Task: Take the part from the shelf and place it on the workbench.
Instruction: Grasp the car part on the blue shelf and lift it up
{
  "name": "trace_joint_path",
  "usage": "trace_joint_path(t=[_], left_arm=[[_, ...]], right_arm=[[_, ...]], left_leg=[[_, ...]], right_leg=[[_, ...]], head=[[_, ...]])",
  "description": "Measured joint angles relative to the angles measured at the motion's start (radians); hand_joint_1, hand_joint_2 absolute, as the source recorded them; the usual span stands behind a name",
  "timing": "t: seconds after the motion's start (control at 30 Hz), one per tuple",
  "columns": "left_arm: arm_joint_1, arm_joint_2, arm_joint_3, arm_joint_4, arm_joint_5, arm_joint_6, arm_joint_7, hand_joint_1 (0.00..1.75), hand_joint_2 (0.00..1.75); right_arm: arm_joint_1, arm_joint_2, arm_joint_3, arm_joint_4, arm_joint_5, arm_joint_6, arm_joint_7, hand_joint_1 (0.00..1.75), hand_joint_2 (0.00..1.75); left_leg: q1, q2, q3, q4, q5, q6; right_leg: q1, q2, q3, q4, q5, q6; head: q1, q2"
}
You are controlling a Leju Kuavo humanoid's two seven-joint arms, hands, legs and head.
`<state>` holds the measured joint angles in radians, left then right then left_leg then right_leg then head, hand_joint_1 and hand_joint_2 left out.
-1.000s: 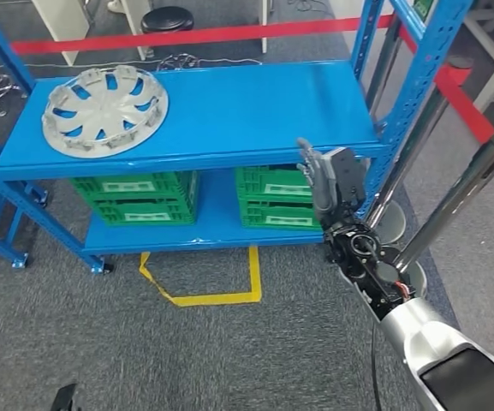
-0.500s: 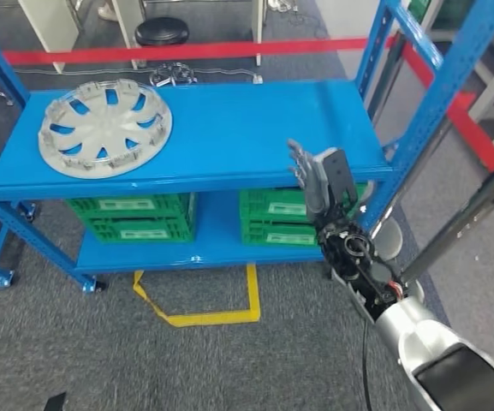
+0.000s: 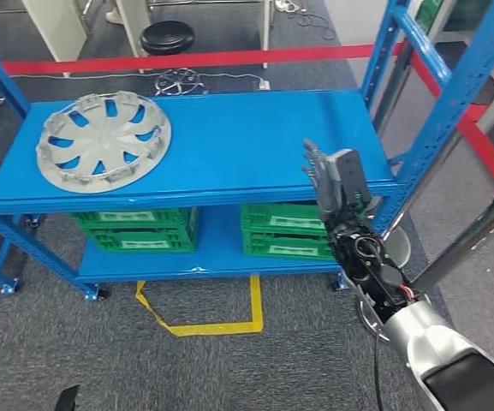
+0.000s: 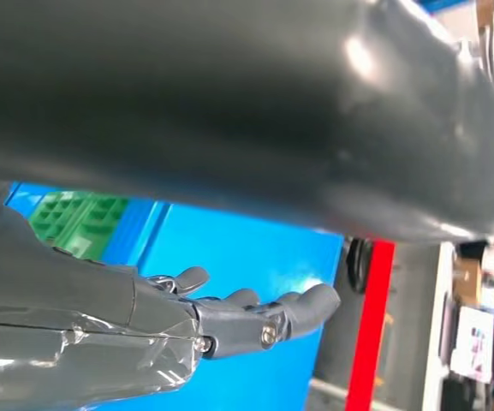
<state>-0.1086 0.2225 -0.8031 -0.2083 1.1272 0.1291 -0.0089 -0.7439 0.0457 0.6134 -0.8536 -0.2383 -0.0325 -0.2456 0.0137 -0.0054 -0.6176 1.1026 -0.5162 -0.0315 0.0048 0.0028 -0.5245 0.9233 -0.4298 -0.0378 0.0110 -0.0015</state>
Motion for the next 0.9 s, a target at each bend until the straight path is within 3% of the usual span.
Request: trace_joint_path(t=[0.07, 0.1, 0.13, 0.2, 0.23, 0.3, 0.4, 0.43, 0.53, 0.57, 0.6, 0.63, 0.73, 0.8, 0.9], left_arm=[[0.001, 0.001, 0.0, 0.0, 0.001, 0.001, 0.0, 0.0, 0.0], [0.002, 0.001, 0.0, 0.0, 0.001, 0.001, 0.0, 0.0, 0.0], [0.004, 0.001, 0.0, 0.0, 0.001, 0.001, 0.0, 0.0, 0.0], [0.005, 0.002, 0.0, 0.0, 0.001, 0.002, 0.0, 0.0, 0.0], [0.004, 0.002, 0.0, 0.0, 0.001, 0.002, 0.0, 0.0, 0.0], [0.003, 0.002, -0.001, 0.0, 0.002, 0.004, 0.0, 0.0, 0.0], [0.004, 0.002, -0.001, 0.0, 0.007, 0.008, 0.0, 0.0, 0.0], [0.004, 0.002, -0.001, 0.0, 0.01, 0.009, 0.0, 0.0, 0.0], [0.003, 0.005, -0.001, 0.0, 0.018, 0.01, 0.0, 0.0, 0.0], [0.003, 0.005, -0.001, 0.0, 0.021, 0.01, 0.0, 0.0, 0.0], [0.003, 0.006, -0.001, 0.0, 0.022, 0.01, 0.0, 0.0, 0.0], [0.003, 0.006, -0.001, 0.0, 0.023, 0.01, 0.001, 0.0, 0.0], [0.002, 0.004, -0.001, 0.0, 0.025, 0.01, 0.003, 0.0, 0.0], [0.0, 0.004, -0.001, 0.0, 0.025, 0.01, 0.003, 0.0, 0.0], [0.004, 0.006, -0.001, 0.001, 0.025, 0.011, 0.004, 0.0, 0.0]], right_arm=[[0.001, 0.002, 0.001, 0.001, 0.001, 0.002, 0.001, 0.0, 0.0], [0.003, 0.002, 0.001, 0.002, 0.001, 0.002, 0.001, 0.0, 0.0], [0.004, 0.002, 0.001, 0.002, 0.002, 0.002, 0.001, 0.0, 0.0], [0.004, 0.002, 0.001, 0.002, 0.002, 0.002, 0.0, 0.0, 0.0], [0.003, 0.002, 0.001, 0.002, 0.002, 0.002, 0.0, 0.0, 0.0], [0.002, 0.002, 0.001, 0.002, 0.006, 0.003, 0.0, 0.0, 0.0], [-0.001, 0.003, 0.005, 0.002, 0.019, 0.01, -0.001, 0.0, 0.0], [-0.003, 0.003, 0.007, 0.002, 0.023, 0.012, -0.002, 0.0, 0.0], [-0.007, 0.005, 0.012, 0.003, 0.033, 0.017, -0.003, 0.0, 0.0], [-0.007, 0.006, 0.014, 0.005, 0.036, 0.018, -0.003, 0.0, 0.0], [-0.007, 0.008, 0.015, 0.007, 0.039, 0.019, -0.003, 0.0, 0.0], [-0.007, 0.009, 0.017, 0.01, 0.041, 0.019, -0.003, 0.0, 0.0], [-0.013, 0.014, 0.02, 0.015, 0.045, 0.019, -0.006, 0.0, 0.0], [-0.019, 0.018, 0.023, 0.017, 0.048, 0.02, -0.008, 0.0, 0.0], [-0.021, 0.025, 0.027, 0.019, 0.05, 0.019, -0.01, 0.0, 0.0]], left_leg=[[0.007, 0.0, -0.078, 0.103, -0.021, -0.015], [0.011, 0.001, -0.097, 0.111, -0.008, -0.021], [0.015, 0.001, -0.097, 0.082, 0.022, -0.025], [0.024, 0.002, -0.056, -0.047, 0.106, -0.031], [0.025, 0.003, -0.036, -0.103, 0.125, -0.029], [0.021, 0.002, -0.019, -0.148, 0.136, -0.015], [0.016, 0.001, -0.011, -0.144, 0.134, 0.014], [0.015, 0.001, -0.007, -0.145, 0.131, 0.021], [0.009, -0.001, 0.004, -0.146, 0.122, 0.036], [0.006, -0.004, 0.006, -0.146, 0.12, 0.039], [0.003, -0.008, 0.01, -0.146, 0.117, 0.041], [0.001, -0.014, 0.013, -0.146, 0.115, 0.042], [-0.004, -0.033, 0.024, -0.146, 0.11, 0.039], [-0.003, -0.044, 0.022, -0.146, 0.11, 0.032], [0.001, -0.054, 0.017, -0.147, 0.112, 0.015]], right_leg=[[-0.003, 0.001, 0.01, 0.001, -0.01, 0.001], [-0.005, 0.002, 0.016, 0.002, -0.017, 0.004], [-0.009, 0.003, 0.022, 0.004, -0.024, 0.008], [-0.015, 0.004, 0.036, 0.011, -0.042, 0.02], [-0.016, 0.004, 0.041, 0.015, -0.05, 0.027], [-0.015, 0.005, 0.042, 0.019, -0.063, 0.042], [-0.018, 0.005, 0.045, 0.027, -0.082, 0.06], [-0.021, 0.004, 0.035, 0.056, -0.101, 0.064], [-0.022, 0.002, -0.06, 0.255, -0.188, 0.067], [-0.021, 0.002, -0.093, 0.313, -0.202, 0.067], [-0.021, 0.002, -0.113, 0.338, -0.196, 0.065], [-0.02, 0.002, -0.114, 0.322, -0.171, 0.061], [-0.011, 0.026, -0.047, 0.133, -0.056, 0.034], [-0.006, 0.043, -0.016, 0.054, -0.036, 0.022], [-0.007, 0.029, 0.003, 0.026, -0.034, 0.019]], head=[[-0.01, 0.0], [-0.014, 0.0], [-0.018, 0.0], [-0.027, 0.0], [-0.033, 0.0], [-0.038, 0.0], [-0.026, 0.0], [-0.02, 0.0], [0.0, 0.0], [0.003, 0.0], [0.006, 0.0], [0.008, 0.0], [0.018, 0.0], [0.02, 0.0], [0.023, 0.0]])
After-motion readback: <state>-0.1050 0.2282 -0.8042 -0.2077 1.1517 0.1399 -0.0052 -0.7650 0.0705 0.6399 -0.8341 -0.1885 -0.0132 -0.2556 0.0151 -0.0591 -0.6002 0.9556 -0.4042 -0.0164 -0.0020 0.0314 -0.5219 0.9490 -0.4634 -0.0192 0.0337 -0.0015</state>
